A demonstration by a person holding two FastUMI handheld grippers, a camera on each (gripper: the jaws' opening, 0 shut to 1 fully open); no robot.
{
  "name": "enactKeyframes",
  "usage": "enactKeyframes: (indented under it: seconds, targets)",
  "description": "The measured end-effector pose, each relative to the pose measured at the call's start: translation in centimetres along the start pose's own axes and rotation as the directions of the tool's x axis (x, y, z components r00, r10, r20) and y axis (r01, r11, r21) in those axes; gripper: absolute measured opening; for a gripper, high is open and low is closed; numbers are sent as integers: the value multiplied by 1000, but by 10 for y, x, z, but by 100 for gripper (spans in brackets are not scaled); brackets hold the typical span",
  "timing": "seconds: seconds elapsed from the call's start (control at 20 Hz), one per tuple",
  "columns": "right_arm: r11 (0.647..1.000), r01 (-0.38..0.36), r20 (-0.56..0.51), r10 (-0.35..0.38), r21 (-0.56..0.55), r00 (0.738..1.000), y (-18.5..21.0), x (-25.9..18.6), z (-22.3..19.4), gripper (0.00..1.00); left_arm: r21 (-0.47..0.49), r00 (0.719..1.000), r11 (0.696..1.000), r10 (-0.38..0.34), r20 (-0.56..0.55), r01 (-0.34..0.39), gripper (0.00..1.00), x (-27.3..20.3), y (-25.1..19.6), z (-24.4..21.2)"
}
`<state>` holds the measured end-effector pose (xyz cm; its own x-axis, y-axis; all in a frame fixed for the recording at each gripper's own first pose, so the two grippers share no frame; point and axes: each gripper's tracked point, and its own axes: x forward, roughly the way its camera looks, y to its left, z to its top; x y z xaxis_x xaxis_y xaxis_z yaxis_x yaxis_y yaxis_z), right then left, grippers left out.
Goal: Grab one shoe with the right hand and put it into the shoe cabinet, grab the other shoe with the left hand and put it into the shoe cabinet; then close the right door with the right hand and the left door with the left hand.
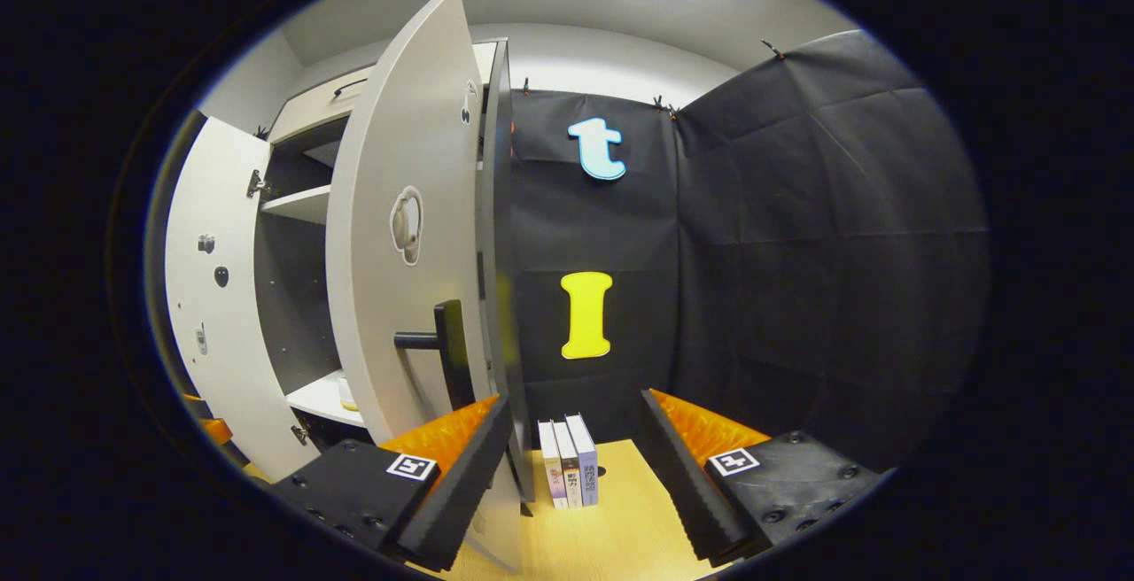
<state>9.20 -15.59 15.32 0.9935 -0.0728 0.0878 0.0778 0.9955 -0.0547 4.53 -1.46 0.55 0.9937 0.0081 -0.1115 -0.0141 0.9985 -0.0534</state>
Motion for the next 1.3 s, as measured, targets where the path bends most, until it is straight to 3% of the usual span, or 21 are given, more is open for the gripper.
enactKeyframes:
  seconds: [0.3, 0.4, 0.45, 0.75, 1.1, 1.3]
  targets:
    - [998, 49, 1, -49, 27, 999, 8, -8, -1, 96, -20, 1000, 1000, -3, -10, 3, 98, -4, 26, -8]
    - [998, 33, -3, -33, 46, 999, 17, -10, -2, 100, -16, 1000, 1000, -6, -10, 6, 98, -7, 33, -11]
    - [998, 19, -5, -19, 55, 1000, 24, -12, -3, 96, -11, 1000, 1000, -5, -11, 5, 98, -8, 37, -12]
    - [995, -49, -1, 49, 84, 999, 83, -17, -9, 98, -6, 1000, 1000, 15, 0, -15, 98, -12, 68, -11]
    - [961, -129, 10, 130, 247, 991, 160, 1, -14, 98, -9, 996, 996, 86, 12, -85, 98, -26, 124, -20]
    - [968, -125, 2, 128, 220, 992, 169, -7, -29, 98, -30, 993, 992, 119, 7, -119, 98, -34, 161, -30]
